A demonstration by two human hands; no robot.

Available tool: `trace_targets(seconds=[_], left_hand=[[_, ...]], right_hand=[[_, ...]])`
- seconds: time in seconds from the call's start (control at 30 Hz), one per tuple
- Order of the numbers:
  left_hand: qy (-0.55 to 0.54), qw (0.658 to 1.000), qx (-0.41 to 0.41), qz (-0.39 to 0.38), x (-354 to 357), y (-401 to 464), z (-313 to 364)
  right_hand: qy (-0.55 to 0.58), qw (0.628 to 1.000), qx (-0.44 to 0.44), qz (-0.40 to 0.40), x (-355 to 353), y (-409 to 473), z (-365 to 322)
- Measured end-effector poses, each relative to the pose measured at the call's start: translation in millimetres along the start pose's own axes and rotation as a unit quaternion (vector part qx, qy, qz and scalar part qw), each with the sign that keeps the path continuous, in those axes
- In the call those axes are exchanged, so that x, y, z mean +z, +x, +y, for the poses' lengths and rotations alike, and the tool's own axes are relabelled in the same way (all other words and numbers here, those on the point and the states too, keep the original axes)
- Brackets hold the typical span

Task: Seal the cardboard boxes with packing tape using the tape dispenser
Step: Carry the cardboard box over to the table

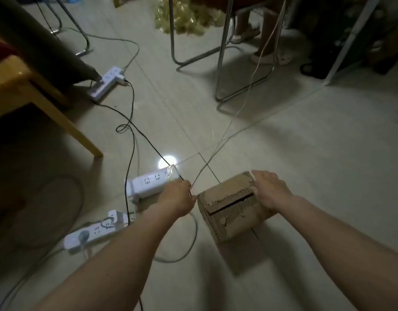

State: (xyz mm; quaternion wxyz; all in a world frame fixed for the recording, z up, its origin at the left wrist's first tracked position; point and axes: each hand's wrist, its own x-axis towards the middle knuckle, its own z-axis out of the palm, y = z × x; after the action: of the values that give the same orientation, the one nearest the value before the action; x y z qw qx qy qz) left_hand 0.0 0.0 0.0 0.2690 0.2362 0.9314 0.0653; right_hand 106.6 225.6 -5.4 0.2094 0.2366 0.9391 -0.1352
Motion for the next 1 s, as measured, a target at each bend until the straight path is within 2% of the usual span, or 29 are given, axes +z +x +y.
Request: trace_targets(seconds=[0.17, 0.23, 0.3, 0.37, 0.47, 0.57, 0.67, 0.8, 0.9, 1.0], left_hand=[[-0.014, 0.995, -0.041, -0.095, 61, 25, 4], [-0.104, 0.981, -0.059, -0.155, 79, 28, 7], [-0.243, 0.942, -0.099, -0.211, 90, 25, 11], [-0.325, 0.911, -0.12, -0.225, 98, 21, 16], [-0.389, 0.889, -0.149, -0.191, 98, 16, 24], [-0.43, 0.871, -0.165, -0.169, 80, 13, 28], [-0.443, 0.871, -0.177, -0.122, 39, -1, 27], [-0.436, 0.88, -0.175, -0.069, -51, -37, 28], [-0.396, 0.902, -0.17, 0.021, -135, -65, 38], [-0.379, 0.906, -0.171, 0.082, -215, -102, 49]], right_hand=[[0.058, 0.996, 0.068, -0.021, 57, 22, 13], [0.096, 0.991, 0.089, -0.027, 72, 27, 18], [0.124, 0.985, 0.112, -0.035, 81, 28, 20], [0.136, 0.981, 0.131, -0.036, 88, 29, 20], [0.141, 0.978, 0.149, -0.031, 88, 29, 12], [0.146, 0.977, 0.154, 0.011, 72, 28, -2], [0.155, 0.977, 0.144, 0.037, 36, 12, -23], [0.187, 0.973, 0.12, 0.061, -45, -26, -55], [0.206, 0.97, 0.092, 0.094, -128, -59, -81], [0.209, 0.968, 0.063, 0.124, -210, -98, -106]])
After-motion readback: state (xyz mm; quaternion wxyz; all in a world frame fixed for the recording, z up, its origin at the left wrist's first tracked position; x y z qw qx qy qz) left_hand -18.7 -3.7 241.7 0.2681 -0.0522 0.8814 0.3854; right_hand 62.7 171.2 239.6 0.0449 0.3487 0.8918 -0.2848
